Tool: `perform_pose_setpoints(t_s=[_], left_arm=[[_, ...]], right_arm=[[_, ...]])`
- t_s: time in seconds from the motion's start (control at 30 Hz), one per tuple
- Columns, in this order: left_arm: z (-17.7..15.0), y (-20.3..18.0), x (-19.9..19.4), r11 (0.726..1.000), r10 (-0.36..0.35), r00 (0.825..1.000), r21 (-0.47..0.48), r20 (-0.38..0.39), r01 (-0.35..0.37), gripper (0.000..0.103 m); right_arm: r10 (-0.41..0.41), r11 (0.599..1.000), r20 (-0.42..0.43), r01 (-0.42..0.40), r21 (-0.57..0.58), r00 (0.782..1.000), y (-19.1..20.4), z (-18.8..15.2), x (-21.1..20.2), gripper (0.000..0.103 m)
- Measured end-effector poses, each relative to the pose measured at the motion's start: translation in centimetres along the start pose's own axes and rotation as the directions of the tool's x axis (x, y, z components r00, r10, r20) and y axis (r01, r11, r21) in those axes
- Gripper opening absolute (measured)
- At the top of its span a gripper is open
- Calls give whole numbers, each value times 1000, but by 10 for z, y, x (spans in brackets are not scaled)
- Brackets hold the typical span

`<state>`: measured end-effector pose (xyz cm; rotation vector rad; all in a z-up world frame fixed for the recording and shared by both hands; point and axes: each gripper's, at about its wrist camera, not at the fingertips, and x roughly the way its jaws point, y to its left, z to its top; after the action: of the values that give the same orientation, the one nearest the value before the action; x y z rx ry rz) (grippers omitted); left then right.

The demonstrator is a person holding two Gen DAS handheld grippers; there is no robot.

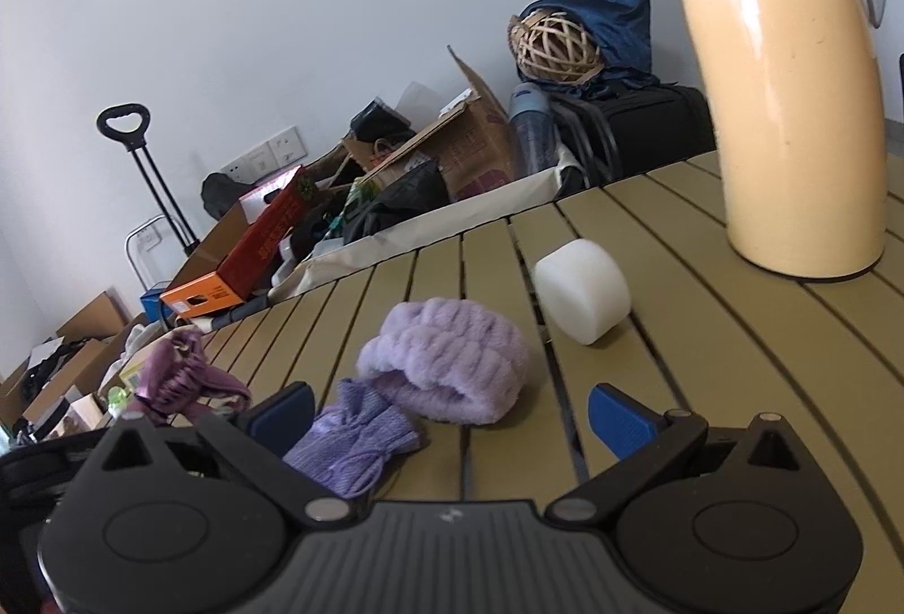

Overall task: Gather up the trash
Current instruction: 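Grasp the pink satin cloth with the left gripper, then grasp the lavender pouch with the right gripper while the left gripper holds the cloth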

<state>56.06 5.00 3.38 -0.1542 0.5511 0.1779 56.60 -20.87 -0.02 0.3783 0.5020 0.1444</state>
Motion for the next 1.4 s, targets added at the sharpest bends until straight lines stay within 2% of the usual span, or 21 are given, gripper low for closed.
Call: perform_pose_setpoints(t_s=[0.2, 0.4, 0.63, 0.8, 0.93, 1.17, 1.4], left_arm=[[-9, 24, -40, 999, 32, 998, -38, 53, -30, 44], [-21, 45, -67, 991, 105, 992, -95, 73, -98, 44], [-34, 60, -69, 989, 129, 989, -78, 65, -124, 44], [-35, 73, -62, 988, 132, 990, -86, 42, -128, 44], [-36, 85, -59, 986, 138, 990, -94, 24, -135, 44], [-36, 99, -58, 984, 137, 991, -113, 8, -135, 44], [-35, 101, -55, 984, 135, 991, -116, -1, -134, 44]], right_arm=[[16, 999, -41, -18, -39, 999, 17, -5, 6, 103], [52, 994, -71, -58, -93, 996, 42, -14, 9, 103], [55, 983, -105, -73, -169, 993, 75, -25, 23, 103], [-13, 967, -107, -15, -256, 994, 100, -31, 38, 103], [-44, 959, -134, 4, -282, 990, 110, -39, 52, 103], [-134, 947, -143, 84, -311, 981, 120, -50, 70, 102], [-140, 956, -160, 92, -277, 977, 113, -47, 75, 94]])
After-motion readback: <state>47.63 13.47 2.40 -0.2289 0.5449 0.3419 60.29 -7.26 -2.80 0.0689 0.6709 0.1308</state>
